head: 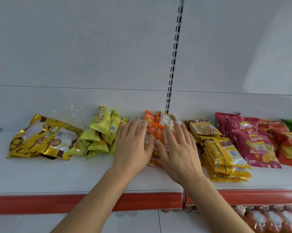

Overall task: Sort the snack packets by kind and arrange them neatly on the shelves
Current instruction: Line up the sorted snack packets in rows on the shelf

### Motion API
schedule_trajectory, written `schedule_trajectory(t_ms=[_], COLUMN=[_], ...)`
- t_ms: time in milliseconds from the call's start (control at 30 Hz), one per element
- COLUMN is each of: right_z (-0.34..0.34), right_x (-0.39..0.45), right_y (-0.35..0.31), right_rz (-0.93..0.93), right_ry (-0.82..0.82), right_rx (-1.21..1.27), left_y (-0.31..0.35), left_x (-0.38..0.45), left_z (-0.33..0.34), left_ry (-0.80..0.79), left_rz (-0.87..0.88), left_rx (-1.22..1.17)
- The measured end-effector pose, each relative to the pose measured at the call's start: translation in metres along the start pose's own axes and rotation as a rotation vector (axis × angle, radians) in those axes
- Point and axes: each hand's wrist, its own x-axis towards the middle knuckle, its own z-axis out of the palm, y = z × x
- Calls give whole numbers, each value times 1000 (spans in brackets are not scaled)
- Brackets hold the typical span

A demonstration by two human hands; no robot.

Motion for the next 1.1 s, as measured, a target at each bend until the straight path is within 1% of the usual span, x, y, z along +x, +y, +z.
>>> schedule_trajectory(t_ms=[133, 233, 300, 400, 467, 633, 767, 933, 1100], right_z=[5, 9, 12, 16, 24, 55, 82, 100, 114], right_x=[3, 3, 2, 0, -3, -14, -26, -21, -4], right_y=[-28, -57, -81, -126, -161, -259, -315, -345, -344], right_rz=[-28, -64, -86, -108, -127, -159, -150, -134, -118], right_ry=[43, -5, -19, 14, 9, 16, -9, -45, -33], right_rx=[-15, -43, -63, -75, -73, -12, -12, -78, -94], left_y=[-22, -51, -73, -110, -139, -222, -273, -305, -314], left_x=[-11, -22, -32, -50, -64, -102, -128, -139, -122], left_z=[-25, -46, -61, -86, -104, -149, -173, -177, -167], left_ry=[44, 62, 82, 118, 125, 89, 39, -54, -57], left_rz=[-13, -57, -79, -110, -128, -172, -205, -211, -190], left_rx=[74, 109, 118, 133, 135, 160, 171, 136, 96])
